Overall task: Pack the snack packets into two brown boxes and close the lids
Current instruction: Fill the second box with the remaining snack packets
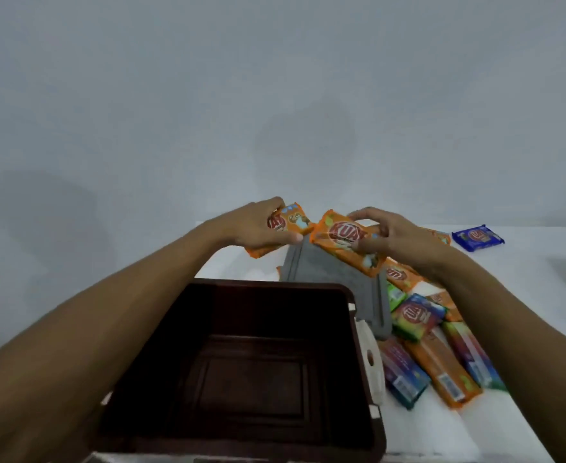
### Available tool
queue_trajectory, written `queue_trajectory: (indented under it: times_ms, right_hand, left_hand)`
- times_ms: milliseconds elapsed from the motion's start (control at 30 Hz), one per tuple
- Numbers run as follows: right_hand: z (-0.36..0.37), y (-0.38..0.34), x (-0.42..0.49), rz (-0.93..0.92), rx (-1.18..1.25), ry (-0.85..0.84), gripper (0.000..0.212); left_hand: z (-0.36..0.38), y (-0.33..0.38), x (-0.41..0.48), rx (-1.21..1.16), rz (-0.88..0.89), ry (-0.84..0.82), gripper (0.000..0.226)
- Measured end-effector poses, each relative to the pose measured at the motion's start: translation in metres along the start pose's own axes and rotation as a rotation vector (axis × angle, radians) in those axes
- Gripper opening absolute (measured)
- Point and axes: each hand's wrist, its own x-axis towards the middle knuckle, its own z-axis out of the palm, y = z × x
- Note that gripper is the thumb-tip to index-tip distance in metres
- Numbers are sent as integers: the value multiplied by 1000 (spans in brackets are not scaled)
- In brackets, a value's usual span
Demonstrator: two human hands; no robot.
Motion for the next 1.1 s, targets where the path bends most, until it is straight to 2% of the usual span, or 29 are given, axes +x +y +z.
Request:
queue_trajectory:
  times_ms: [67,133,267,333,467,567,700,867,1033,1100]
  right_hand:
    - [15,-20,-11,-18,-2,-75,30]
    - [30,-35,-21,-20,-98,-140,24]
    - [68,-52,-37,-71,-530,-276,21]
    - [88,-51,-40,-81,-744,-337,21]
    - [123,-37,-35,-1,-948,-436,23]
    - [142,-22,-33,20,-1099,-398,28]
    - [154,-5,-34,-127,-1303,-241,31]
    - [156,-5,-33,-189,-1317,-202,29]
    - [163,1,-36,-215,-1365,-242,29]
    - [162,1,-35,-210,-1387,-224,26]
  left_hand:
    - [-7,-9,-32,-78,3,-26,48]
    - [-12,-18,-59,-49,14,-74,42]
    - [-9,-33,-100,32,51,-232,26]
    - [0,-36,-113,138,109,-265,22]
    - [26,-39,-121,361,167,-344,23]
    - [47,-40,-124,543,108,-396,21]
    - [70,-49,-128,905,123,-272,42]
    - [76,-52,-125,966,247,-98,35]
    - [78,-55,-122,876,173,-291,54]
    - [81,-55,-122,915,173,-287,48]
